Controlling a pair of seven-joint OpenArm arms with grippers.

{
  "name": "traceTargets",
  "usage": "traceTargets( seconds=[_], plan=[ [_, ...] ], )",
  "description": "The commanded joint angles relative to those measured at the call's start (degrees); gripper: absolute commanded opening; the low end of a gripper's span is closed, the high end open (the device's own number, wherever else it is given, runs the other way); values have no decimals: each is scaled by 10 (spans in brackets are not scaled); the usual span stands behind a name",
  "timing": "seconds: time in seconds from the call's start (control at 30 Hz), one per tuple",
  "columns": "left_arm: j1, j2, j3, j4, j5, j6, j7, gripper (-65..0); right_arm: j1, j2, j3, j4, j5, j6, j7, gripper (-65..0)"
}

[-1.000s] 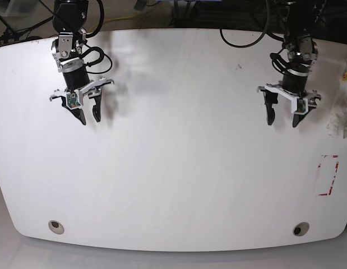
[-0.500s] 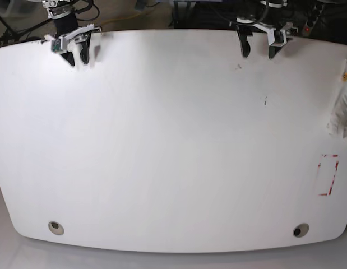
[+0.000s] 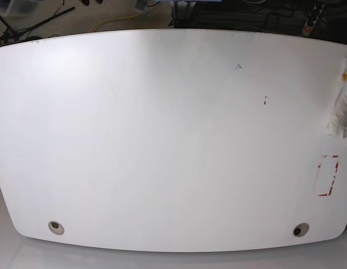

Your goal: Fold the T-shirt properly

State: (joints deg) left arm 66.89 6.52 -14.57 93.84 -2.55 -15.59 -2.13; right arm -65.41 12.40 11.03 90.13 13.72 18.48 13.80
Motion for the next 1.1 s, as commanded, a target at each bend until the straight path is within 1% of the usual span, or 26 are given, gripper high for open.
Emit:
traceTargets(
  seconds=[0.0,0.07,0.13,0.17,0.27,0.33,0.5,0.63,0.8,0.93,1.0,1.07],
  plan=[
    [-10,-23,0,-64,-5,-2,-14,-242,7,20,-43,-67,3,3,10,-411],
    [-47,-38,4,-127,-5,-2,-14,-243,44,24,-76,-144,3,2,10,-414],
    [-81,-54,2,-184,-7,-2,-16,-253,85,21,-87,-216,7,2,13,-417],
    [-103,-65,2,-219,-7,-2,-15,-275,109,14,-90,-255,3,2,14,-417],
    [-159,-74,-4,-290,-7,-1,-15,-311,168,1,-98,-329,3,2,14,-417],
    [-193,-76,-10,-339,-5,-1,-14,-312,196,0,-105,-366,3,2,14,-417],
    [-290,-105,-14,-498,-5,-1,-18,-314,279,-2,-152,-453,3,2,9,-412],
    [-365,-119,-10,-617,-5,-1,-20,-317,343,-2,-176,-540,3,2,9,-412],
    [-430,-131,27,-701,-5,0,-20,-315,407,-3,-177,-615,3,2,9,-411],
    [-486,-131,69,-763,-4,2,-19,-317,452,-1,-177,-657,3,2,9,-411],
    [-511,-131,77,-795,-4,21,-17,-315,468,1,-177,-674,3,2,9,-411],
    [-534,-130,94,-833,-4,61,-18,-315,490,2,-177,-697,3,2,9,-411]
  ],
)
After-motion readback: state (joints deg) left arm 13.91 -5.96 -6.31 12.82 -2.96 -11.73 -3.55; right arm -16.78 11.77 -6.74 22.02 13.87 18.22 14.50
